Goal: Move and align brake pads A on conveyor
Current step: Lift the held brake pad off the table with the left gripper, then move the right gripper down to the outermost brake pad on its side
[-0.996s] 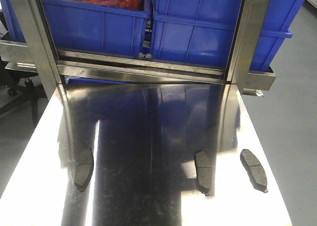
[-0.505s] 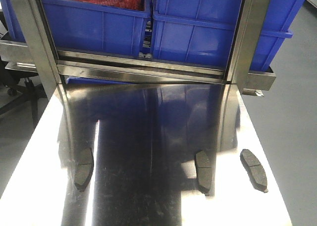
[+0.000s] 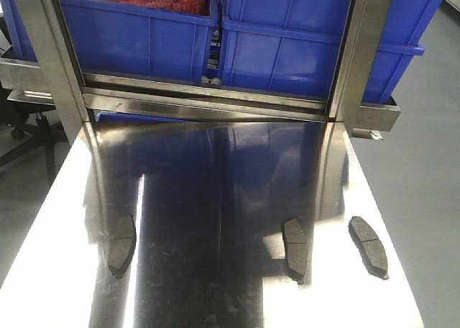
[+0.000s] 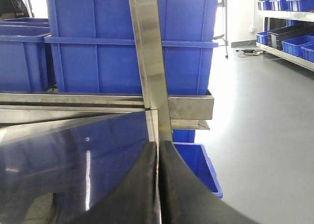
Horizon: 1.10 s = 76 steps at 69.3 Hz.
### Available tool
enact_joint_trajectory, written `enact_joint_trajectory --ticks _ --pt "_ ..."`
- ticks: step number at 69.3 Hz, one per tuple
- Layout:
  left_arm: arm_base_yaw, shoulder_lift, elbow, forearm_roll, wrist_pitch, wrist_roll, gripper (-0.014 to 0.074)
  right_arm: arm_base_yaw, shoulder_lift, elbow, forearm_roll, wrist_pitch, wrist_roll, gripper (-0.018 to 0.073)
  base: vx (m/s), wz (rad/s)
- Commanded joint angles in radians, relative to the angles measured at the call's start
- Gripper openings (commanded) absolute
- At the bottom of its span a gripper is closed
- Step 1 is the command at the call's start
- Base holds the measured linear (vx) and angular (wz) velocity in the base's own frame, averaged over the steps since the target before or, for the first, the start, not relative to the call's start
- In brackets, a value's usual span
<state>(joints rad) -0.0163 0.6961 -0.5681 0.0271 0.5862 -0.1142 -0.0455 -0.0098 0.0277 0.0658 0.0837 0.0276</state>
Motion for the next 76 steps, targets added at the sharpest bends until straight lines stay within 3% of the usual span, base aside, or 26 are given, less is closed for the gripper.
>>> enact_joint_trajectory --ticks 1,10,22,39,53,59,64,76 --pt "-0.005 -0.005 -0.03 0.002 -0.076 0.0 0.0129 -0.005 -0.016 0.02 -0.002 -0.084 -0.005 -0.0003 0.0 0.0" --pt "-0.005 -0.005 -0.03 0.002 -0.076 0.0 0.0129 -0.005 -0.016 0.002 -0.006 -0.126 -0.017 -0.0003 0.0 0.0" --pt "-0.005 -0.004 -0.03 0.002 -0.076 0.0 0.0129 -0.005 0.088 -0.178 -0.023 0.056 -0.028 -0.0003 0.0 0.0" --pt "-0.005 -0.004 -0.03 0.002 -0.076 0.0 0.0129 -0.005 0.415 -0.481 -0.141 0.343 -0.028 -0.0003 0.0 0.0" --pt "-0.005 -0.004 -0.03 0.002 -0.076 0.0 0.0129 -0.005 0.579 -0.537 -0.142 0.366 -0.028 0.002 0.0 0.0" --pt "-0.005 -0.004 -0.03 0.002 -0.076 0.0 0.0129 -0.005 0.612 -0.537 -0.143 0.367 -0.028 0.0088 0.0 0.0" --pt "-0.005 -0.004 -0.03 0.002 -0.076 0.0 0.0129 -0.005 0.628 -0.537 -0.143 0.367 -0.028 0.0197 0.0 0.0" --pt "-0.005 -0.004 -0.03 0.002 -0.076 0.0 0.0129 -0.005 0.65 -0.537 -0.143 0.356 -0.028 0.057 0.0 0.0"
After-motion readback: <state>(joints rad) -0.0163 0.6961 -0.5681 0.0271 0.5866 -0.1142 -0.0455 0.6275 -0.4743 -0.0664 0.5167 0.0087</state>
